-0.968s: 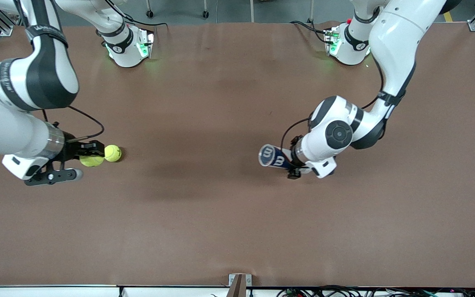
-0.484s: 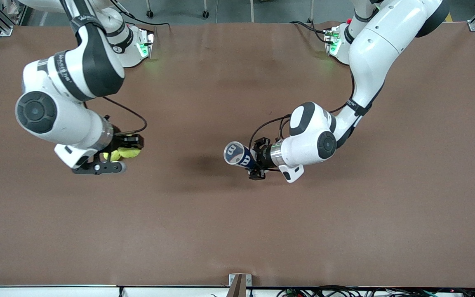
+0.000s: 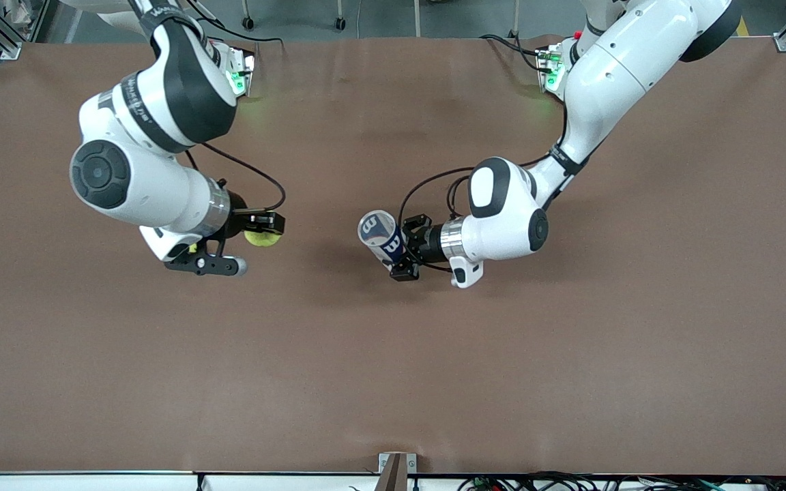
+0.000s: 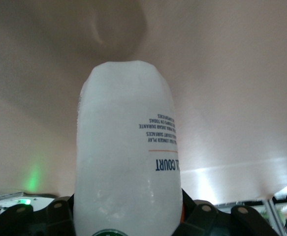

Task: Insert tennis ball vertically with right arm
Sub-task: 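Lift the can upright with the left gripper while the right gripper brings the ball, then drop the ball into the can opening with the right gripper, then grasp the second tennis ball with the right gripper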

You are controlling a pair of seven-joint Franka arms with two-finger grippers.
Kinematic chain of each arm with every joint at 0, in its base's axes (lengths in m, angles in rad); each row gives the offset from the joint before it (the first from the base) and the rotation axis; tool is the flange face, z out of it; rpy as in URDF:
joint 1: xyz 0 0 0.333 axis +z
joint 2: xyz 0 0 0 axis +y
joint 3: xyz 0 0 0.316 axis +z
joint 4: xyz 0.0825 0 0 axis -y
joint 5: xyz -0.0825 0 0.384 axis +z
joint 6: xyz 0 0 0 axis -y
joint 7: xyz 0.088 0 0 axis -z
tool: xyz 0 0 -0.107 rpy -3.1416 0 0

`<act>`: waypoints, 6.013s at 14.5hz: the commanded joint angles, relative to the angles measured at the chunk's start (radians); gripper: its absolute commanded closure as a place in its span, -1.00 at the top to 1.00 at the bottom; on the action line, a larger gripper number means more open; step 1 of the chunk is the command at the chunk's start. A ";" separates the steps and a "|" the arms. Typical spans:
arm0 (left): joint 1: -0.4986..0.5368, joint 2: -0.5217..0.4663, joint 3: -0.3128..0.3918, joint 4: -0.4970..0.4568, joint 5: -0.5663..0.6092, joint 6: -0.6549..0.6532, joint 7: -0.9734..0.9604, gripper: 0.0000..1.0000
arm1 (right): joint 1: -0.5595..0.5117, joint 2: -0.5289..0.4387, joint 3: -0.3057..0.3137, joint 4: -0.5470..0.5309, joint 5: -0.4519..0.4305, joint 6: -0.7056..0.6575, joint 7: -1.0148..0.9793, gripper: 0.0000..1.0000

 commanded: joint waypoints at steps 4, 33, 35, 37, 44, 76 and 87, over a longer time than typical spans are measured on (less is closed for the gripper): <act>0.008 -0.012 -0.035 -0.051 -0.141 0.028 0.159 0.28 | 0.132 0.028 -0.007 -0.014 0.021 0.115 0.237 -0.30; -0.004 0.023 -0.035 -0.025 -0.139 0.018 0.145 0.28 | 0.258 0.085 -0.008 0.037 0.007 0.153 0.357 1.00; -0.004 0.022 -0.035 -0.025 -0.139 0.018 0.150 0.28 | 0.239 0.082 -0.013 0.058 0.007 0.144 0.350 1.00; -0.004 0.020 -0.035 -0.025 -0.139 0.018 0.147 0.28 | 0.215 0.079 -0.014 0.080 0.006 0.104 0.343 1.00; 0.013 0.017 -0.035 -0.032 -0.139 0.017 0.151 0.28 | 0.029 0.036 -0.018 0.060 -0.161 -0.146 0.006 1.00; 0.053 -0.023 -0.035 -0.100 -0.138 -0.101 0.160 0.28 | -0.361 0.037 -0.016 -0.618 -0.249 0.488 -0.572 1.00; 0.048 -0.023 -0.035 -0.100 -0.139 -0.097 0.160 0.28 | -0.359 0.088 -0.016 -0.618 -0.251 0.540 -0.574 0.85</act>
